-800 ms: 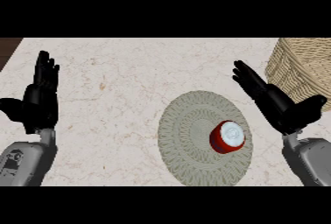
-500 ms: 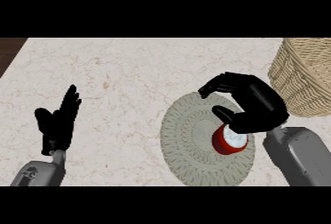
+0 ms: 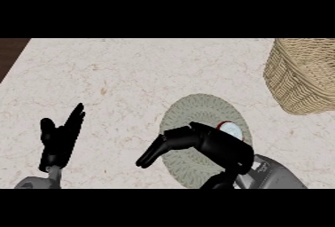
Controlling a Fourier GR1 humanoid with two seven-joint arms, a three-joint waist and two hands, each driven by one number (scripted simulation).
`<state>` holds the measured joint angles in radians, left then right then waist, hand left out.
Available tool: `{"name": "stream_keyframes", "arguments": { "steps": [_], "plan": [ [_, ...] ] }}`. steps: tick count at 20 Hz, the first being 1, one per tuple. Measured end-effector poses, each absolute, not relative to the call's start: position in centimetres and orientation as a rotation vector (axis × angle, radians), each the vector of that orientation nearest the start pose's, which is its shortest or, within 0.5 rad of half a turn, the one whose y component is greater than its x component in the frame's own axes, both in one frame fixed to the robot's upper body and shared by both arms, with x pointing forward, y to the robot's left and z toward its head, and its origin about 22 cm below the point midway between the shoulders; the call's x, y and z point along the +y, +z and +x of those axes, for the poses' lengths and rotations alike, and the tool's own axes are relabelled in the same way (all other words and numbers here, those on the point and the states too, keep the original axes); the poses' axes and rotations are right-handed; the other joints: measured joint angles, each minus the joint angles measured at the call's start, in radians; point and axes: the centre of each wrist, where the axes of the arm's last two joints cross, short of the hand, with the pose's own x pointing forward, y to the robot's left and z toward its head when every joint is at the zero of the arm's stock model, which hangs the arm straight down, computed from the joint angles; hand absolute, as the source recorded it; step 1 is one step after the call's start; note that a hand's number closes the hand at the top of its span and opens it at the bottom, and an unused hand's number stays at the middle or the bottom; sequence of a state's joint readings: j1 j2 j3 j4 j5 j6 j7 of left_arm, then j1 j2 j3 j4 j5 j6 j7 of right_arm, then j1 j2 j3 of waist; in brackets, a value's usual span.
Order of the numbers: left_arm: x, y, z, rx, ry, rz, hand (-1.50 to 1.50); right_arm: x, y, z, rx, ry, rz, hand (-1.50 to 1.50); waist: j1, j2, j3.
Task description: Pick the can from the placemat and place it in the basket
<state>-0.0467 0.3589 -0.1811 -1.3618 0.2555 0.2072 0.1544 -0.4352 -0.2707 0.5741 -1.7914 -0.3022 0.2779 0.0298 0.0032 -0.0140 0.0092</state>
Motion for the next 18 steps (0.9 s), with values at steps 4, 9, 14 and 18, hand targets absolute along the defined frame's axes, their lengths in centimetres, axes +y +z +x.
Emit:
{"name": "stream_keyframes", "arguments": {
  "steps": [4, 9, 14, 18],
  "plan": [
    [29.1, -2.3, 24.1, -1.203, -0.034, 0.178, 0.0, -12.9, 15.8, 26.1, -1.877, 1.16, 0.443, -1.5, -0.015, -0.009, -0.001],
    [29.4, -2.3, 23.5, -1.208, -0.039, 0.178, 0.0, -15.9, 21.8, 26.9, -1.912, 1.367, 0.036, -1.5, -0.02, -0.009, -0.001],
    [29.5, -2.3, 23.3, -1.216, -0.047, 0.17, 0.0, -18.5, 28.3, 27.1, -1.85, 1.54, -0.184, -1.5, -0.014, -0.004, -0.001],
    [29.5, -2.2, 23.1, -1.214, -0.052, 0.163, 0.0, -20.0, 31.8, 27.2, -1.702, 1.704, -0.253, -1.5, -0.01, -0.001, -0.002]
  ]
}}
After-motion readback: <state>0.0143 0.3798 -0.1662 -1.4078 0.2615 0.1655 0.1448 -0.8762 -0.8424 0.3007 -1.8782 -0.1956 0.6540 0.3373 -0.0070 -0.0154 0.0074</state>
